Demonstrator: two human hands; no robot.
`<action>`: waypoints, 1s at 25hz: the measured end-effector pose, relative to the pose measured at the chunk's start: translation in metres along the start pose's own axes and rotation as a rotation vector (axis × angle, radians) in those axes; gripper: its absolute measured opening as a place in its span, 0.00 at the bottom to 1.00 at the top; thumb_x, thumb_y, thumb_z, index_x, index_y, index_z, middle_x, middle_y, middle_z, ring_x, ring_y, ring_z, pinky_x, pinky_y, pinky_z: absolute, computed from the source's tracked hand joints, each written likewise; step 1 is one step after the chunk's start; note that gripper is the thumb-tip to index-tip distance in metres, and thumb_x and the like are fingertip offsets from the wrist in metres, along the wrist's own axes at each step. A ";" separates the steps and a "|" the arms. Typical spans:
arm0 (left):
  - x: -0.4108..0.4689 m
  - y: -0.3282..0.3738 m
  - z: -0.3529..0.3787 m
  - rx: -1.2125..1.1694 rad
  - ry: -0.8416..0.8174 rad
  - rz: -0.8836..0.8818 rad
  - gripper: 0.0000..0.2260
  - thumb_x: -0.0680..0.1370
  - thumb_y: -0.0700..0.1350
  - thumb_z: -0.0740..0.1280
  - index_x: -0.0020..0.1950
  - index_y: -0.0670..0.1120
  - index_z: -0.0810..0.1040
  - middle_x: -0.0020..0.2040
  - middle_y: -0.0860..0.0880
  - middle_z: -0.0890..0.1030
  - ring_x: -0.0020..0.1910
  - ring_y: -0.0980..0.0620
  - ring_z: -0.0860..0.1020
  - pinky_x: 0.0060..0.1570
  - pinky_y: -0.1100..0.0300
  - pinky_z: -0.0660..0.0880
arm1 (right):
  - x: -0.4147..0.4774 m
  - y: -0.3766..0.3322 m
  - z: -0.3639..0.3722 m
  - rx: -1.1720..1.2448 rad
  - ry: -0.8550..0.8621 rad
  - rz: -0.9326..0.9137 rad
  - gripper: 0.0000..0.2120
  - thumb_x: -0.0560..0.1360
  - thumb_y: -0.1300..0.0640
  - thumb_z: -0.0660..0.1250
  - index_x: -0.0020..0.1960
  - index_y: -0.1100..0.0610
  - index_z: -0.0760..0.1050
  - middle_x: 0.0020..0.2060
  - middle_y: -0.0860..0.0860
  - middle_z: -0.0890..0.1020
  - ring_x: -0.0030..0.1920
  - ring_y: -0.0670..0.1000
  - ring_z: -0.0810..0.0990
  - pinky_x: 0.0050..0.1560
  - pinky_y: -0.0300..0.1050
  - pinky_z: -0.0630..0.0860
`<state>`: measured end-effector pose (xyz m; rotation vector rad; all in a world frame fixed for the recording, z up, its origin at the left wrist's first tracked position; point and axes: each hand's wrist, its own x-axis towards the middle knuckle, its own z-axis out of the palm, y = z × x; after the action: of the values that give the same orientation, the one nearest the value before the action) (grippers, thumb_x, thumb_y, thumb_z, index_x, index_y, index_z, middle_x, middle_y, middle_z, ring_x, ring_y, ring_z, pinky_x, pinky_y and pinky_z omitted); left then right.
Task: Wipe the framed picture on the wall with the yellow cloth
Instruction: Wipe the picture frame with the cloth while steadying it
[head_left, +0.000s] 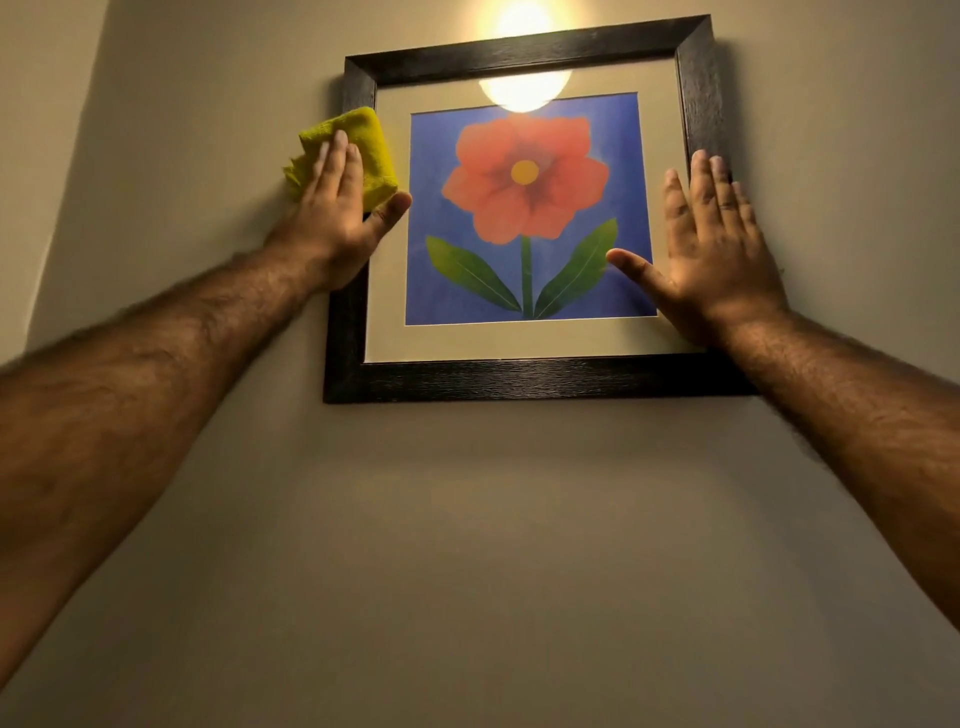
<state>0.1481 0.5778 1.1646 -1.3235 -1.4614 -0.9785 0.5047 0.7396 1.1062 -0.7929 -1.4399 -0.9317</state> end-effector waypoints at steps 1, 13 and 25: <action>-0.002 0.000 0.002 0.006 0.013 0.003 0.49 0.72 0.78 0.40 0.82 0.45 0.41 0.84 0.48 0.40 0.82 0.50 0.40 0.79 0.49 0.43 | 0.000 0.000 0.000 -0.001 -0.003 -0.002 0.51 0.75 0.23 0.44 0.83 0.60 0.47 0.84 0.61 0.48 0.84 0.59 0.46 0.84 0.57 0.46; -0.158 -0.002 0.045 -0.007 0.030 0.062 0.44 0.76 0.74 0.42 0.83 0.48 0.41 0.83 0.53 0.37 0.79 0.58 0.35 0.76 0.61 0.38 | -0.001 -0.001 -0.002 0.004 -0.015 0.001 0.51 0.76 0.23 0.44 0.83 0.61 0.47 0.84 0.61 0.48 0.84 0.59 0.46 0.84 0.57 0.46; 0.008 0.008 0.000 0.003 0.020 -0.025 0.49 0.73 0.77 0.42 0.82 0.44 0.41 0.84 0.46 0.40 0.82 0.48 0.40 0.80 0.48 0.43 | -0.001 0.000 -0.002 -0.007 -0.018 0.004 0.52 0.75 0.23 0.43 0.83 0.61 0.47 0.84 0.61 0.47 0.84 0.59 0.45 0.84 0.56 0.45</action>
<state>0.1557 0.5809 1.1719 -1.2929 -1.4671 -1.0023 0.5053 0.7376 1.1054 -0.8114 -1.4512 -0.9294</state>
